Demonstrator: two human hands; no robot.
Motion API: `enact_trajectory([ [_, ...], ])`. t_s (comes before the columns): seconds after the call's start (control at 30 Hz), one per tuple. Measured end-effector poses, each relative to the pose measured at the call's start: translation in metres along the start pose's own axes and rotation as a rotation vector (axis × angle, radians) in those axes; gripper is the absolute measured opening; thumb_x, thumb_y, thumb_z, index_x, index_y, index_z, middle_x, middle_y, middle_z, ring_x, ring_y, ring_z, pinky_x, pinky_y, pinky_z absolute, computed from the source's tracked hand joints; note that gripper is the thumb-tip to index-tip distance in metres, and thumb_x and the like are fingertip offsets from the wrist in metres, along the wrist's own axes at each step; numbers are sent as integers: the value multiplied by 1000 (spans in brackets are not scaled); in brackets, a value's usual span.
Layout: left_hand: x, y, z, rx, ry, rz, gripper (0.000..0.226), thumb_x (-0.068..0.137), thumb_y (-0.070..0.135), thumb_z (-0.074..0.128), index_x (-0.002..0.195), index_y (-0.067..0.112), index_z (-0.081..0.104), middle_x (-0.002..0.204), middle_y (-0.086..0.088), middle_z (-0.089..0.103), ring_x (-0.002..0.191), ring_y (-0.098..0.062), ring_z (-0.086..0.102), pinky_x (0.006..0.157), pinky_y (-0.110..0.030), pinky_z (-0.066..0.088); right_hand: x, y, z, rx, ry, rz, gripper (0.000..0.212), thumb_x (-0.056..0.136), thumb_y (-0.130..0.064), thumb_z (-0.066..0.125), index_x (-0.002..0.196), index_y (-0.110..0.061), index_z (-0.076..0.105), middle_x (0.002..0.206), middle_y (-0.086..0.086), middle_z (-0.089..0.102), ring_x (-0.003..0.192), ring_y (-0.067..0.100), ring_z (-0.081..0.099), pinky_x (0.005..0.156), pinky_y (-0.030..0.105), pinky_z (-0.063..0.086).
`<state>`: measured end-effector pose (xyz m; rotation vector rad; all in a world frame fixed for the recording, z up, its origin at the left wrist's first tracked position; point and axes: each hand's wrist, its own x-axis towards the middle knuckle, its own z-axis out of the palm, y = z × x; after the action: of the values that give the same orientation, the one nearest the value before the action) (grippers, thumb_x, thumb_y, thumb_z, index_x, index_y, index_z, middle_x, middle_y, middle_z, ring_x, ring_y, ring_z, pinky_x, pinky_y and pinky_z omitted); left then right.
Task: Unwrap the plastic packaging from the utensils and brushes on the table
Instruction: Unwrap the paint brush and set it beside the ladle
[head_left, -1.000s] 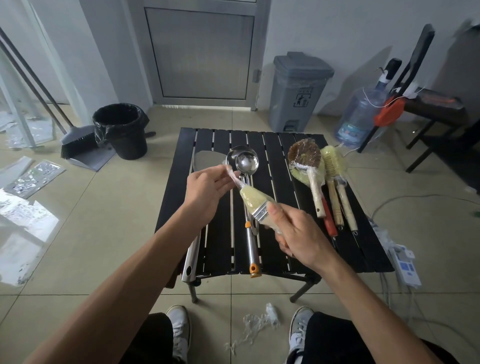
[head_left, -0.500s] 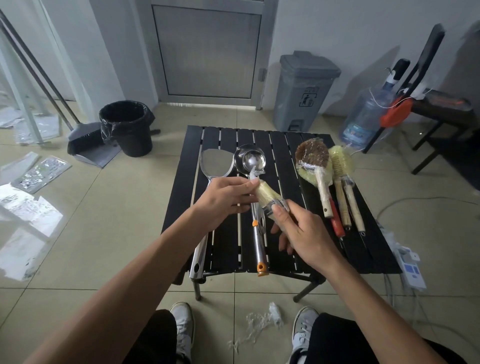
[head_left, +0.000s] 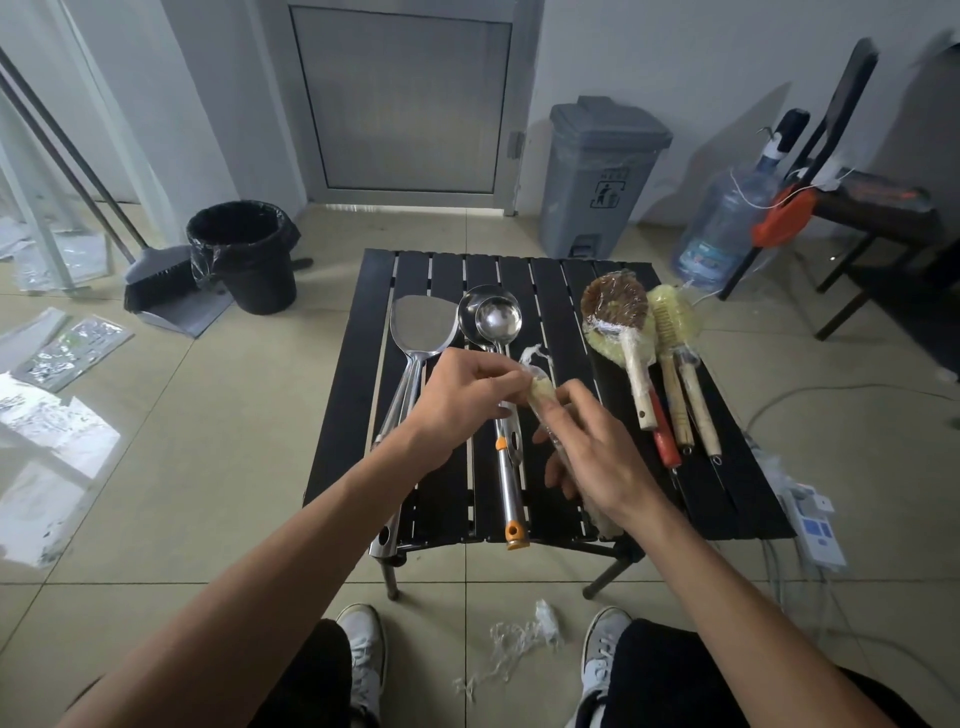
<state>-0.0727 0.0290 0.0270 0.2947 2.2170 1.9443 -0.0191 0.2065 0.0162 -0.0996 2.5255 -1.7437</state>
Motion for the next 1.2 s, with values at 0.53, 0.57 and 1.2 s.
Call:
enact_trajectory([
  [0.53, 3, -10, 12, -315, -7, -125, 17, 102, 24, 67, 98, 11, 78, 87, -1, 64, 78, -10, 56, 69, -26, 46, 4, -1, 0, -195, 94, -121, 29, 107, -47, 43, 96, -22, 49, 73, 23, 57, 50, 31, 46, 43, 42, 35],
  [0.57, 3, -9, 11, -228, 6, -116, 19, 102, 26, 68, 98, 10, 77, 86, -3, 65, 77, -11, 58, 68, -26, 47, 2, 1, -1, -221, 87, -135, 28, 106, -47, 42, 96, -21, 49, 71, 21, 56, 48, 25, 44, 41, 36, 34],
  [1.2, 5, -12, 13, 191, 302, 83, 13, 98, 15, 67, 86, 9, 67, 81, -2, 73, 72, -17, 77, 64, -31, 56, -2, -6, 8, -361, 159, -257, 20, 108, -29, 48, 92, -18, 50, 60, -3, 46, 47, 7, 41, 41, 18, 30],
])
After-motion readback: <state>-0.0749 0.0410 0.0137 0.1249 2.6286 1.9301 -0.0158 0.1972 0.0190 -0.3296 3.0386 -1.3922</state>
